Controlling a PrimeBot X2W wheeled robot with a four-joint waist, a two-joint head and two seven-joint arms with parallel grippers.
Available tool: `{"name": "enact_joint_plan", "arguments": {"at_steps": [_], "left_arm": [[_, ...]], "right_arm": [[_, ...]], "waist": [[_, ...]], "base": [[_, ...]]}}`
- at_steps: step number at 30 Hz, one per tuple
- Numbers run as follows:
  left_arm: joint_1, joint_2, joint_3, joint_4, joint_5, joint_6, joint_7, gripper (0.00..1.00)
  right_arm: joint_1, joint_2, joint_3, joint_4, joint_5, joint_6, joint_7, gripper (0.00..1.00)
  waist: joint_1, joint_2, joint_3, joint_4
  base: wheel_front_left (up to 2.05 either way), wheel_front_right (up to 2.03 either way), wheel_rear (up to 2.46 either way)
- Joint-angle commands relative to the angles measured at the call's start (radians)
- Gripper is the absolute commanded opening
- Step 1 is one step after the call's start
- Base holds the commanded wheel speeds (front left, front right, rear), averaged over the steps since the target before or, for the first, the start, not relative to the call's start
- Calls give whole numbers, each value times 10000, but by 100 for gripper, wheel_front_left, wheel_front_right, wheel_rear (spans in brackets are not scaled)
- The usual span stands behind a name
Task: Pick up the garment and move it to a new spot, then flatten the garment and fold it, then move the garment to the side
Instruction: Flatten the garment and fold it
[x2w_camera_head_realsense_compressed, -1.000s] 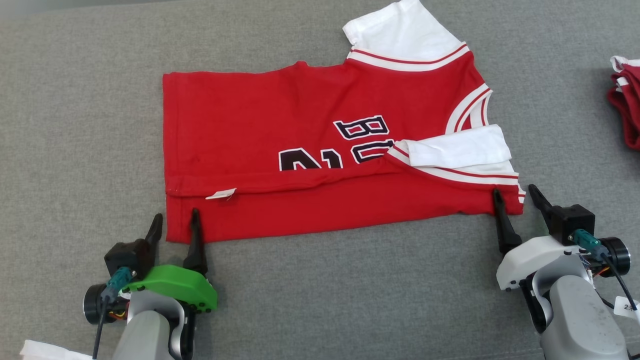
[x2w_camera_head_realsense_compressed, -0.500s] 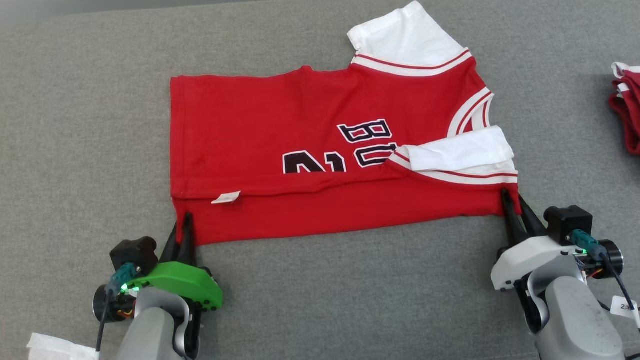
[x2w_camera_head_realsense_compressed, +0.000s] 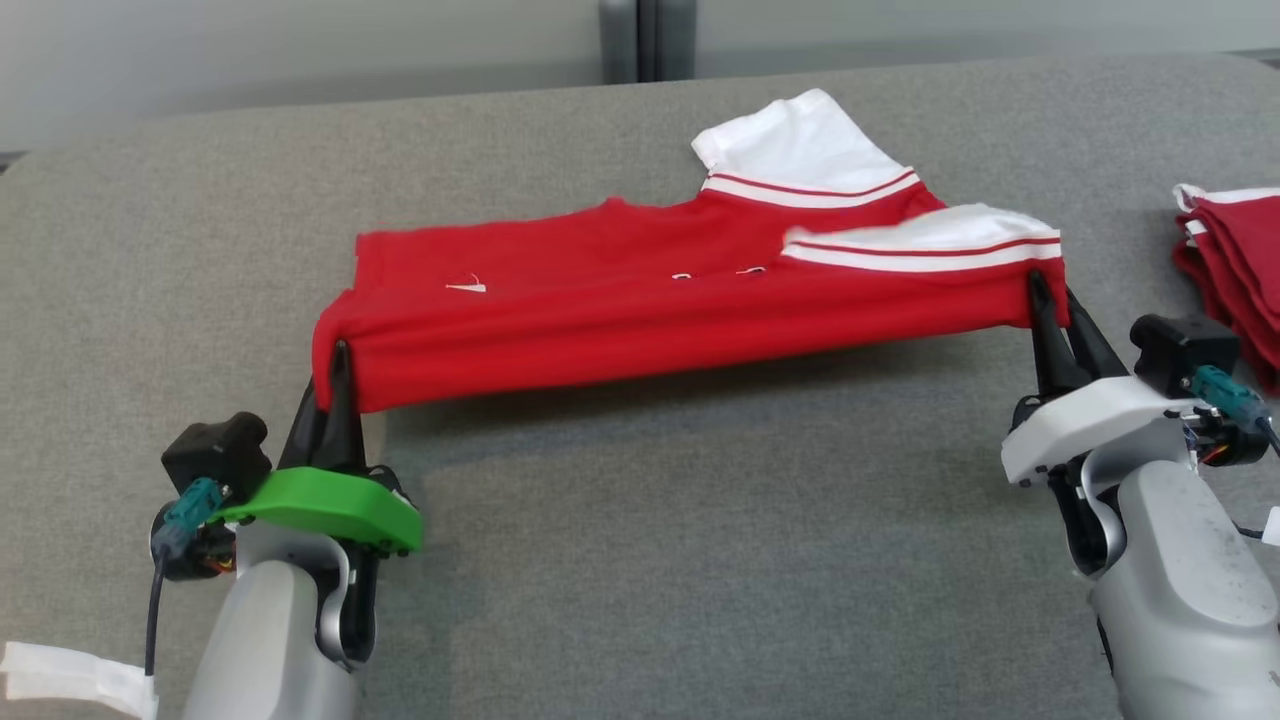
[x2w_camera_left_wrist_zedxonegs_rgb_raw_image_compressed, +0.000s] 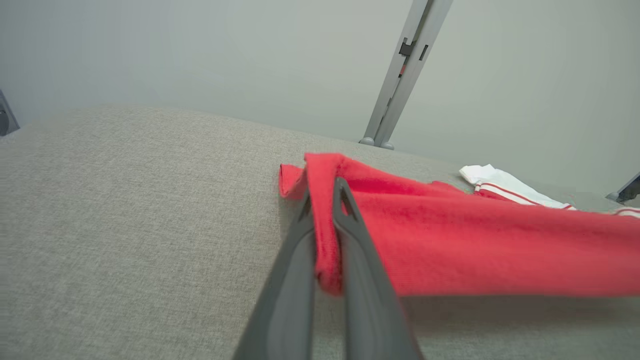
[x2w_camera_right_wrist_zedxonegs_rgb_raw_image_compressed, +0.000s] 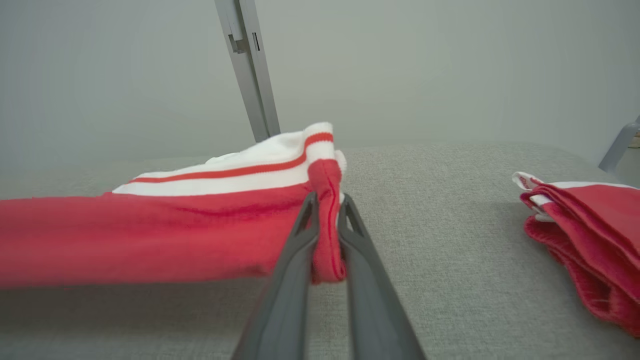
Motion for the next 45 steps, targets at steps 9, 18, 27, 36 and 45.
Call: {"name": "enact_joint_plan", "arguments": {"at_steps": [9,18,27,36,45], "left_arm": [[2097,82,-365,678,-656,180,1,0],[3487,88,-929,485,-1015,604,3,37],[2229,71,-491,81,-115,727,3,100],[-687,415,-294,1611,662,289,3,100],[-2691,645,-555,3519,863,45,3,100]], "right_arm": [[1643,-474,669,1066,776,-22,-7,0],[3386,-697,822,801,1084,-24,-12,20],[2388,-705,736,222,276,-19,-10,100],[150,-782,1293,600,-317,-19,-1,100],[-1673,-902,1942,1487,-654,-19,12,100]], "waist": [[0,0,-1128,-109],[0,0,-1094,-31],[0,0,-447,57],[0,0,634,56],[0,0,1520,-46]], "base": [[0,0,0],[0,0,0],[0,0,0],[0,0,0],[0,0,0]]}}
